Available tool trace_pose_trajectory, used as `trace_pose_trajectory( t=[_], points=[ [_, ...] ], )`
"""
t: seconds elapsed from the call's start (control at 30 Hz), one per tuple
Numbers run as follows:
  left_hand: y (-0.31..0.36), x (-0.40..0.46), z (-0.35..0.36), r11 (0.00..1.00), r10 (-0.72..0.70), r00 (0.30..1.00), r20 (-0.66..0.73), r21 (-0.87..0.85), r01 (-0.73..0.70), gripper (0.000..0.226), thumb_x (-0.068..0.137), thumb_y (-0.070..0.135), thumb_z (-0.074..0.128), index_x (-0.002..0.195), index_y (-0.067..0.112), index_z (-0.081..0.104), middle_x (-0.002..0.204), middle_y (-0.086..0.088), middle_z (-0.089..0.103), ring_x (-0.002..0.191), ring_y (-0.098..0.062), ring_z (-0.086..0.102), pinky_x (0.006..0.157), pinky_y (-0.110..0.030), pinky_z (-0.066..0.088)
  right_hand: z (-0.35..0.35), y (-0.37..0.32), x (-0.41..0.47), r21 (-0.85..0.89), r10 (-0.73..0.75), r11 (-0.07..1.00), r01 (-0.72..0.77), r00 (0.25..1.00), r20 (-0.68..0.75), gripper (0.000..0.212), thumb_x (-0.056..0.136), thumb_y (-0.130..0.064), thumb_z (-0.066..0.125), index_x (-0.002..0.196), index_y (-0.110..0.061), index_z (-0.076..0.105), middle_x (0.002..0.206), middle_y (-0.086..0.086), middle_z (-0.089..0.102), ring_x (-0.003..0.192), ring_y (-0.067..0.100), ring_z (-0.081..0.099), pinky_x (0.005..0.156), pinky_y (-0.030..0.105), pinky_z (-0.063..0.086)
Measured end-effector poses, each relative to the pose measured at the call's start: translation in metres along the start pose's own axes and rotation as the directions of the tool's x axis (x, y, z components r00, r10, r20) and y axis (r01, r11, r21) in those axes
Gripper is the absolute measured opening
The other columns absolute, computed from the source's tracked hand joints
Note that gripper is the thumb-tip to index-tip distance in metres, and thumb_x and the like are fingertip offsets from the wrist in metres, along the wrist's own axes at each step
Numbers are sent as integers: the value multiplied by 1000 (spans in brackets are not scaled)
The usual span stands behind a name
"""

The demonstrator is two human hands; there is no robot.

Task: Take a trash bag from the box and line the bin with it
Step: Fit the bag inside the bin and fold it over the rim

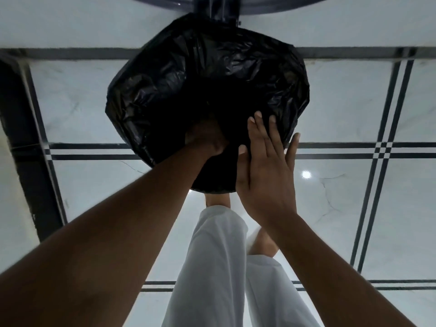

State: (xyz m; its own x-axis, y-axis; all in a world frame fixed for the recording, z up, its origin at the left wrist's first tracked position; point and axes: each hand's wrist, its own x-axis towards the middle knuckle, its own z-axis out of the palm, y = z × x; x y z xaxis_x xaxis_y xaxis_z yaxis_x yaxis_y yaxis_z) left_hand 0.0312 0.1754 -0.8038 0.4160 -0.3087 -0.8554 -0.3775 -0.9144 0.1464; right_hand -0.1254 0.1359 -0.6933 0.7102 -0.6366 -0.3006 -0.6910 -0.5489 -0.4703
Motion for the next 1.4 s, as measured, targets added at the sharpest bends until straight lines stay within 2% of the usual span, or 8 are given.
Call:
trace_pose_trajectory(
  t=[0.2,0.4,0.63,0.73,0.87,1.0,1.13,1.4],
  points=[
    [2,-24,-3,981,194,975,-112,38,-191,79,102,47,63,168,22,30,174,-11,33,158,-39,36,127,-55,34,-13,-4,-3,40,6,999,-5,1000,-14,55,119,-24,42,171,-10,35,181,4,31,172,21,12,139,58,4],
    [-5,46,18,991,-15,999,45,-132,21,119,72,105,11,172,40,20,182,-5,15,166,-40,14,132,-62,14,3,14,-6,70,3,998,-1,1000,-26,55,118,-25,39,172,-11,35,182,3,31,172,18,14,138,60,5],
    [18,-28,-23,994,110,993,-30,-16,-111,59,104,41,55,155,13,54,158,-20,54,145,-41,54,119,-49,47,-31,-2,-3,128,-35,991,45,996,-78,58,108,-17,42,165,-11,48,176,0,43,169,19,27,138,61,8],
    [9,-89,-32,961,263,915,-305,3,-275,43,100,36,49,131,13,67,134,-15,66,119,-38,67,96,-50,59,-45,-13,12,82,-28,996,36,995,-98,55,110,-19,44,164,-9,49,175,4,44,168,23,29,139,56,9],
    [-17,-123,-32,935,353,771,-530,175,-308,49,99,32,50,140,10,65,150,-16,62,132,-39,61,109,-54,49,-50,-22,39,-16,-75,997,75,997,-5,59,107,-27,45,163,-7,51,176,13,42,168,33,27,138,59,11],
    [-34,-123,-56,953,293,781,-551,230,-195,72,100,38,52,163,6,40,173,-28,28,154,-50,36,124,-65,29,-53,-25,73,-139,-2,990,13,997,77,78,103,-44,46,172,-8,34,184,18,14,171,39,10,138,61,3],
    [-36,-121,-87,967,254,722,-643,157,-200,68,96,34,57,157,6,46,163,-25,43,146,-47,46,118,-62,40,-62,-22,97,-73,151,986,-149,988,30,78,105,-48,48,172,-11,33,182,18,24,167,40,23,135,65,17],
    [-33,-93,-145,923,21,911,-413,-341,-176,53,109,53,43,152,24,57,149,-8,64,138,-33,58,109,-43,43,-68,-20,125,263,323,881,-394,906,274,57,117,-58,30,150,-24,62,141,3,72,132,27,63,98,33,41]
  ],
)
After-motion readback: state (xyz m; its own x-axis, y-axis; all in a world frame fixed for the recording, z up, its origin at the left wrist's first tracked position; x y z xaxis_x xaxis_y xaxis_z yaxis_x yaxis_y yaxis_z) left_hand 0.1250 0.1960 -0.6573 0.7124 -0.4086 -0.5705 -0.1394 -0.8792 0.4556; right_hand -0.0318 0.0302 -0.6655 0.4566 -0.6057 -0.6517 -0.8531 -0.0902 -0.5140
